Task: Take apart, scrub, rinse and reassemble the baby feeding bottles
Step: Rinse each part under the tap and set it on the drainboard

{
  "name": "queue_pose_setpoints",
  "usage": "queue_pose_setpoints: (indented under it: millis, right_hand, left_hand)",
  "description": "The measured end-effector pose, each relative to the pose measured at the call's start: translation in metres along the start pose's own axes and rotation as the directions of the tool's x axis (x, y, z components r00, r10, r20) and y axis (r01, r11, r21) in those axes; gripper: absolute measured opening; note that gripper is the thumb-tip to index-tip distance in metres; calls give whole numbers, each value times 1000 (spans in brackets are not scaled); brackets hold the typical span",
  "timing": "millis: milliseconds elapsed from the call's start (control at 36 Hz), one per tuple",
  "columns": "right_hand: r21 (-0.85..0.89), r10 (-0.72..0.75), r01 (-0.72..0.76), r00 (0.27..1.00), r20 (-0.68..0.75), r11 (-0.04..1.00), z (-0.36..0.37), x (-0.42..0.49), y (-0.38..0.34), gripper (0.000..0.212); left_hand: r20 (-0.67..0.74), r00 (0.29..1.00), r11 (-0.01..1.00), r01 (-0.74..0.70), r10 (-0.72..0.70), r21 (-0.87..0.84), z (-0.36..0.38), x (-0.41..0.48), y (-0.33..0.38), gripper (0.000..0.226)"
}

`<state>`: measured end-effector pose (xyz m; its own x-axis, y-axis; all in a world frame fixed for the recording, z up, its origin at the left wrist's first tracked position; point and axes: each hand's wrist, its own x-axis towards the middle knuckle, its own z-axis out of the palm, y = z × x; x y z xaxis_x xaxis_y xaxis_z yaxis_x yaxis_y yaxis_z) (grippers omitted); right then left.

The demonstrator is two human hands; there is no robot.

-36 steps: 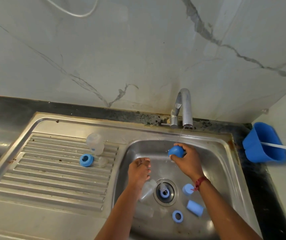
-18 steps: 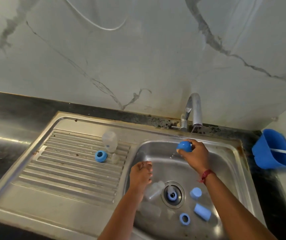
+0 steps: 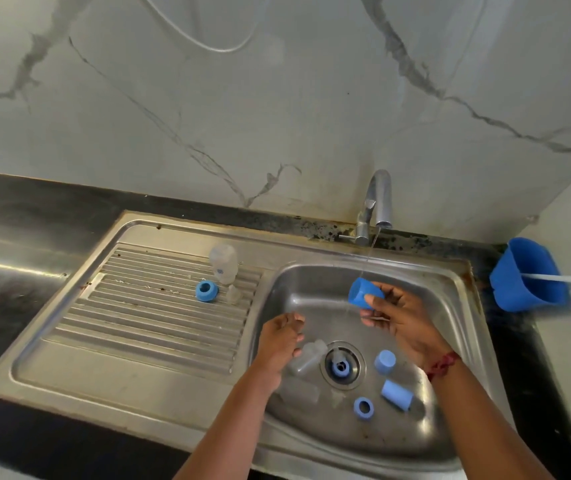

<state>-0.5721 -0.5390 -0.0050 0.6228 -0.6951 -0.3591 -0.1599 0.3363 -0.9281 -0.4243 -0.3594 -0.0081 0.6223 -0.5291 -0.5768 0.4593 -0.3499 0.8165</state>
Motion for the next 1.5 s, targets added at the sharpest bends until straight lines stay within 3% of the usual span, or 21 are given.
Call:
queue_pose_setpoints:
  millis: [56,111,139,250,333,472,583,667,806,944,1111,1333,1500]
  right_hand:
    - [-181,26,-35,998,-56,983,3,-5,5,39]
    - [-521,-19,-49,992,-124,852,4,-7,15,35]
    - [-572,-24,-71,987,-157,817,5,-8,20,36]
    - [-500,-46,-57,981,-191,864,19,-16,27,42]
    - [-612,-161,-10,961,-223,791,33,-21,27,41]
    - [-676,-199,26,963,-180,737,79,-32,21,43]
    - [-705,-199,83,976,-83,705,127,-35,19,45]
    - [-745,-188,127,982,3,655,162,-31,21,50]
    - [-792,-166,208,977,136,574,216,-29,25,52]
    - [-793,-176,271,962,208,546,255,-25,35,43]
    - [-834,-144,316,949,281,453,285,-15,43,45]
    - [-841,-166,347,938,305,416,301,-1,44,43]
    - [-843,-173,347,937,302,411,300,4,46,58]
  left_hand:
    - [3,1000,1000,-1,1,12,-2,-6,1,7]
    - [-3,1000,1000,1,-1,12,-4,-12,3,8]
    - [-7,1000,1000,-1,1,11,-5,-14,3,8]
    - [-22,999,1000,-30,30,5,-14,-20,3,8]
    - [-38,999,1000,-11,12,7,-25,-19,3,9]
    - [-58,998,999,-14,11,-53,-53,-14,12,8]
    - [-213,977,972,-67,18,-223,-84,-6,21,23]
    - [-364,930,914,-105,-48,-391,-113,2,31,18]
    - [-513,858,867,-237,-25,-439,-161,14,47,15]
    - [-562,826,832,-280,-45,-479,-194,24,55,13]
    - [-567,822,824,-282,-57,-491,-208,30,55,17]
    - [-579,811,809,-282,-87,-516,-213,42,57,14]
    - [-572,818,820,-288,-58,-495,-203,40,54,14]
